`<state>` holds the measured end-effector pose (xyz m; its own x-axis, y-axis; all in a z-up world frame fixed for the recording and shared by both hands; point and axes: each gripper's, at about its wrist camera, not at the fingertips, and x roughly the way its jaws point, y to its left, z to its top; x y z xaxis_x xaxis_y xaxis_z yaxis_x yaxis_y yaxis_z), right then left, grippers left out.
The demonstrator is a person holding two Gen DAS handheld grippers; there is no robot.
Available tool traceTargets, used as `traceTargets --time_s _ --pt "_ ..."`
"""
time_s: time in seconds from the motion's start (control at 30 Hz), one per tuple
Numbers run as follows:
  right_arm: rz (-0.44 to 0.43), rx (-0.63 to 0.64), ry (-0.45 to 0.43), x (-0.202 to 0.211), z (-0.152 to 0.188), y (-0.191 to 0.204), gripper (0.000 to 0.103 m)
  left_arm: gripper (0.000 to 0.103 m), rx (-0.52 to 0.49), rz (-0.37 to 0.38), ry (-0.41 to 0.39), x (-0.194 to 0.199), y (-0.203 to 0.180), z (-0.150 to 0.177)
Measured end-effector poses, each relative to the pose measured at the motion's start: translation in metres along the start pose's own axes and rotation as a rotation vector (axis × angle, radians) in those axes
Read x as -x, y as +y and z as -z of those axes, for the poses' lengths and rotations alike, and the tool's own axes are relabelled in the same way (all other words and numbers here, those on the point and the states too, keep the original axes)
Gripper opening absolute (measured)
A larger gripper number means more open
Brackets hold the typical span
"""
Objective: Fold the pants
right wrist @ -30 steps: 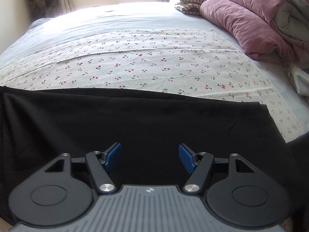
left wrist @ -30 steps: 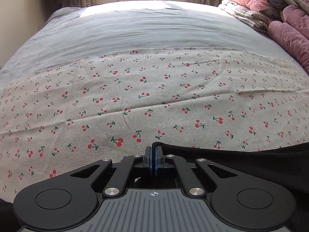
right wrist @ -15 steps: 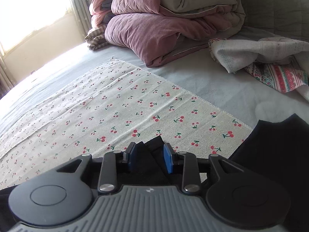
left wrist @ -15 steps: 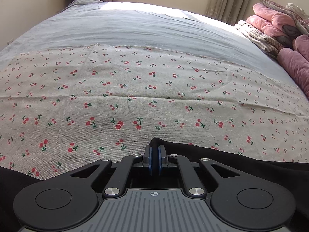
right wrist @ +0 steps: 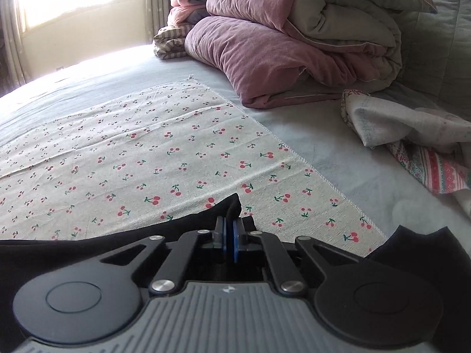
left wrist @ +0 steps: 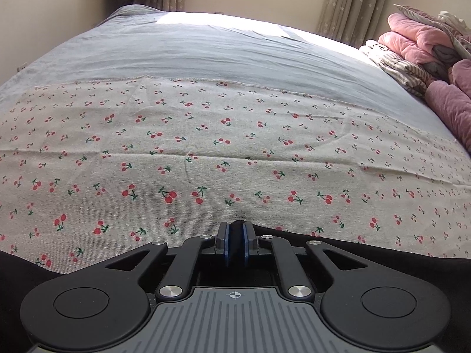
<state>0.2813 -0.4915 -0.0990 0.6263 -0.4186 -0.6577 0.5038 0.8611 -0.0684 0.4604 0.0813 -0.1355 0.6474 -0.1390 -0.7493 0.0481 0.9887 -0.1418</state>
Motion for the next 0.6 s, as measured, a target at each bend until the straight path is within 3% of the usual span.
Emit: traceTargets --time_s 0.13,0.27,0.37,0.43,0.5,0.6 --pt "0.079 0.008 0.024 -0.016 0.006 -0.001 0.0 0.011 -0.015 -0.025 -0.017 -0.004 -0.006 0.003" --pt "0.119 0.033 0.059 -0.029 0.014 0.002 0.0 0.013 0.023 0.011 -0.016 0.001 -0.002 0.002" --pt "0.145 0.047 0.061 -0.026 0.01 0.006 0.0 0.034 0.078 0.03 -0.015 0.015 0.01 0.001" --pt "0.203 0.033 0.065 -0.021 0.004 0.006 0.0 0.073 0.141 0.029 -0.051 0.033 0.026 0.003" --pt "0.213 0.043 0.046 -0.009 -0.003 0.008 0.0 0.076 0.201 0.029 -0.081 0.053 0.047 0.005" --pt "0.133 0.052 -0.025 0.02 -0.016 0.021 0.0 0.076 0.295 -0.003 -0.096 0.081 0.082 0.01"
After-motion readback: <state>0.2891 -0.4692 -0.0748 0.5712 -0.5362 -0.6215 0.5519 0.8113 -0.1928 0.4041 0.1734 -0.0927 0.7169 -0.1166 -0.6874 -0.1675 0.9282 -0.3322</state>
